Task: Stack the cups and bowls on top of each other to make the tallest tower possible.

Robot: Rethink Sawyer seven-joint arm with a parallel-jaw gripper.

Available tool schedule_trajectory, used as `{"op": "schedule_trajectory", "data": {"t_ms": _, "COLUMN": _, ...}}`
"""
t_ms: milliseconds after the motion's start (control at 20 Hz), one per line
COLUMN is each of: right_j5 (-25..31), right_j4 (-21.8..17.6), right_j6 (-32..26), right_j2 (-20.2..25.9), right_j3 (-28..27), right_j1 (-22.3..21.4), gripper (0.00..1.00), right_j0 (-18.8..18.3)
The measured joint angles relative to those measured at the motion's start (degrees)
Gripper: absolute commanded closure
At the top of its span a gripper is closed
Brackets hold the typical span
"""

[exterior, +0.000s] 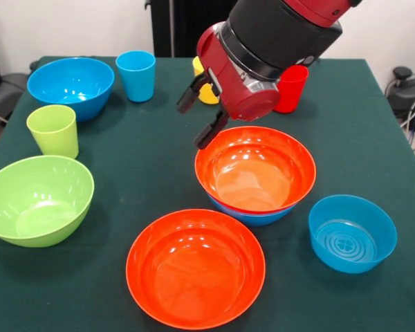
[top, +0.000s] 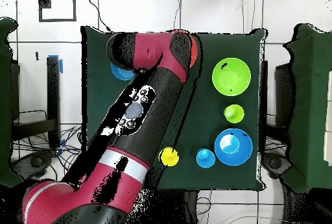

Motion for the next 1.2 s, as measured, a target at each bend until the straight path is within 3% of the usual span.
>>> {"op": "schedule_trajectory", "data": {"t_ms": 300, "right_j5": 0.9, "right_j4": -1.0, "right_j6": 0.0, "right_j2": 0.0, "right_j3": 0.0, "right_j1": 0.0, "gripper": 0.0, "right_j0": 0.0}}
{"op": "schedule_trajectory", "data": {"t_ms": 750, "right_j5": 8.6, "right_j4": -2.7, "right_j6": 0.0, "right_j2": 0.0, "right_j3": -0.1, "right_j1": -0.1, "gripper": 0.0, "right_j0": 0.0}}
{"op": "schedule_trajectory", "data": {"t_ms": 1200, "right_j5": 12.1, "right_j4": -3.8, "right_j6": 0.0, "right_j2": 0.1, "right_j3": -0.1, "right_j1": -0.4, "gripper": 0.0, "right_j0": 0.0}}
